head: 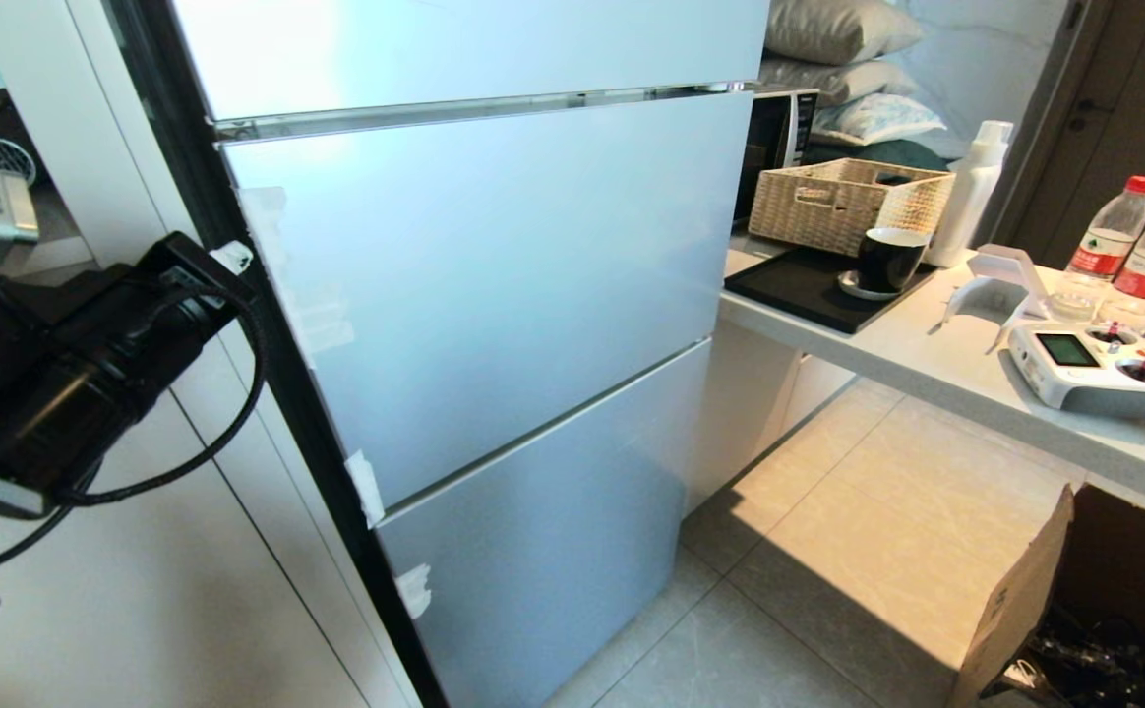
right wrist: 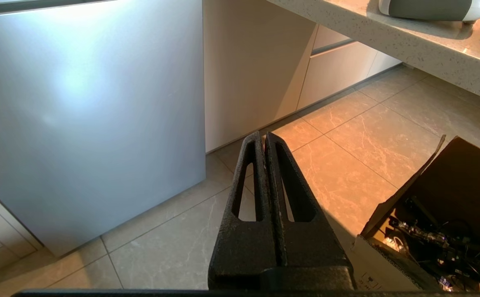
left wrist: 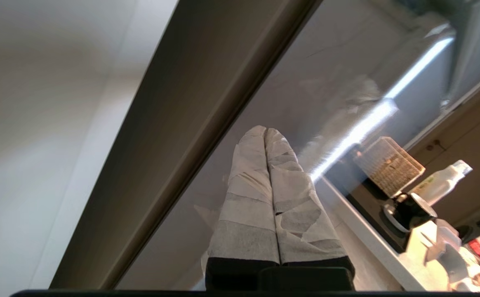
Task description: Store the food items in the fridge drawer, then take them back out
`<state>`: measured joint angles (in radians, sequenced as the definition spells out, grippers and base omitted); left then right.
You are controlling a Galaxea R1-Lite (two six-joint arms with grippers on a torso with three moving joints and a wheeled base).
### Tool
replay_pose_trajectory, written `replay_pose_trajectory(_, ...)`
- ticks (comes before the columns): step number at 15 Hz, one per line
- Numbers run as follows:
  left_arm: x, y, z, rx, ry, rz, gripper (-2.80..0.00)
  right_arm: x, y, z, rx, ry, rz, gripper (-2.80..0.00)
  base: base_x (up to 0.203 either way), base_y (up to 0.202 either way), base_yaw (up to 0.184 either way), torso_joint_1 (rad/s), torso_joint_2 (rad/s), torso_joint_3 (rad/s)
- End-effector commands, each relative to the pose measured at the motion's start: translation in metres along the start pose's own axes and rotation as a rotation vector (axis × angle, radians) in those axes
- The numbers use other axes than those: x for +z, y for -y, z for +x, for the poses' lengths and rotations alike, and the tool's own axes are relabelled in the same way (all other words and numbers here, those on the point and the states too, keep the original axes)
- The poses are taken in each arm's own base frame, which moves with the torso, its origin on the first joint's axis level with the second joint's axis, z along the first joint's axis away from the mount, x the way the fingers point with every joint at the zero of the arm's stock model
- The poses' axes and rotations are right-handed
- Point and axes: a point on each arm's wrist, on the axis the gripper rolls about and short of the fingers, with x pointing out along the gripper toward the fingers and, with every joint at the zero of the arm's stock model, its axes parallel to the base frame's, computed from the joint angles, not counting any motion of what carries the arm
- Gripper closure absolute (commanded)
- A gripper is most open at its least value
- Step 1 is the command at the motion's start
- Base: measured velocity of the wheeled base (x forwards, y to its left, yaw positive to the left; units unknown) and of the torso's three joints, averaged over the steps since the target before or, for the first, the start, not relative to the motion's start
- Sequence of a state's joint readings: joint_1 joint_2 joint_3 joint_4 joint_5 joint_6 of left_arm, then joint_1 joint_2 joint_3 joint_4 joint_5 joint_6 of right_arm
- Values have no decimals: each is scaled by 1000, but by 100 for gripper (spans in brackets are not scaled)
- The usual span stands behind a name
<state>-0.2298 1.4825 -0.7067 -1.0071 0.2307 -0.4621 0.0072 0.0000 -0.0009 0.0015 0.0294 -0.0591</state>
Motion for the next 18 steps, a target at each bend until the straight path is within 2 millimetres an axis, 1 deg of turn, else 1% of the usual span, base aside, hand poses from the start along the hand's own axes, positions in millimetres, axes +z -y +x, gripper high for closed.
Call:
replay_pose_trajectory(1, -8, -1, 12, 12, -6, 0, 0, 0, 0, 0, 2, -1, -1, 0, 0, 0, 0, 0, 0, 0)
replay_pose_trajectory(6, -11, 4, 11, -11, -21, -10, 0, 0, 0, 0, 0, -2, -1, 0, 0, 0, 0, 0, 0, 0)
replay_pose_trajectory(13, -19, 24, 1, -95, -63, -26, 0, 0, 0, 0, 1, -2, -1, 0, 0, 0, 0, 0, 0, 0)
replay_pose_trajectory(15, -20, 29, -6, -120, -75, -31, 0, 0, 0, 0, 2, -2, -1, 0, 0, 0, 0, 0, 0, 0)
replay_pose_trajectory(18, -13, 35, -25, -156, -76, -40, 0, 0, 0, 0, 0, -1, -1, 0, 0, 0, 0, 0, 0, 0)
